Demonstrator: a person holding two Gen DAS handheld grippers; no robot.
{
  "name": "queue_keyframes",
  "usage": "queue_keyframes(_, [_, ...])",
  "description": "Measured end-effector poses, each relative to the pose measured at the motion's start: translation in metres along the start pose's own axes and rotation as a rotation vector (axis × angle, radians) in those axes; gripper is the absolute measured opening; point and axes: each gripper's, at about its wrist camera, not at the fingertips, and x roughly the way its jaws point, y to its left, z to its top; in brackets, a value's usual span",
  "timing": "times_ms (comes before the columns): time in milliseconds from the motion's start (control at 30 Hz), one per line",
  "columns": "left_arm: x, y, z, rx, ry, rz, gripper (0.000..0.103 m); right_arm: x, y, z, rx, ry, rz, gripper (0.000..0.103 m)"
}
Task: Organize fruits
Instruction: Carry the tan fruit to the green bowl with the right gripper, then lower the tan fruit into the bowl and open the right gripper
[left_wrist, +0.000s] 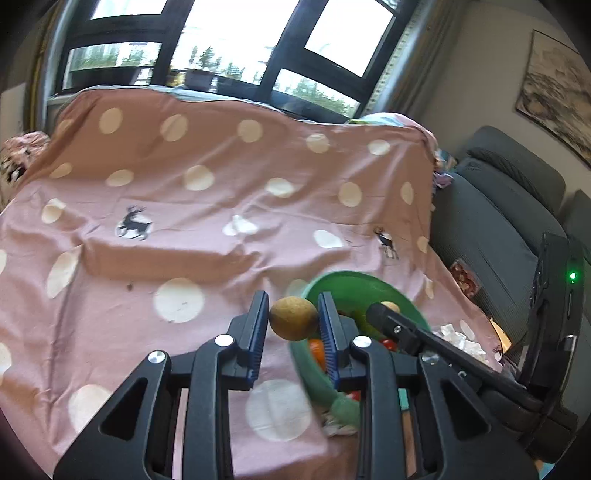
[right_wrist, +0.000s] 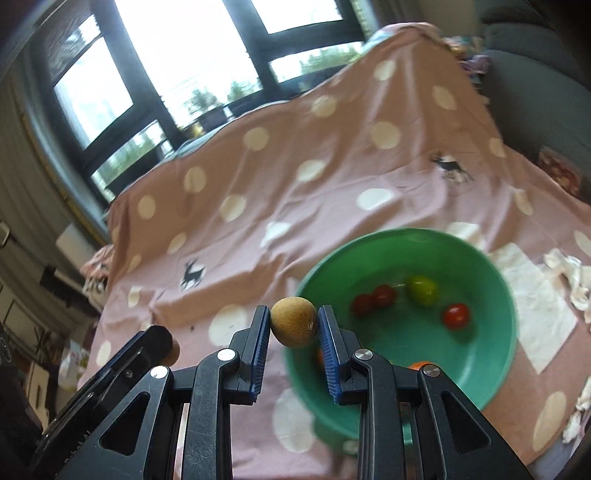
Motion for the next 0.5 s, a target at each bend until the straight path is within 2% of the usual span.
queue_keyframes(100, [0.021,-0.020,0.000,0.042,0.020,-0.045,0.027,0.000,-0.026,0.004,0.065,0.002,-0.030,0.029])
queue_keyframes(200, [0.041,-0.035,-0.003,0.074,0.046,-0.057,0.027,0.002,-0.048,0.004,0.124,0.013,-0.055,0.029])
queue_keyframes(300, [0.057,-0.041,-0.005,0.079,0.082,-0.080,0.027,0.003,-0.065,0.004,0.167,0.021,-0.096,0.029])
queue_keyframes(500, [0.078,-0.047,-0.012,0.081,0.138,-0.101,0.027,0.006,-0.085,0.001,0.225,0.044,-0.104,0.029])
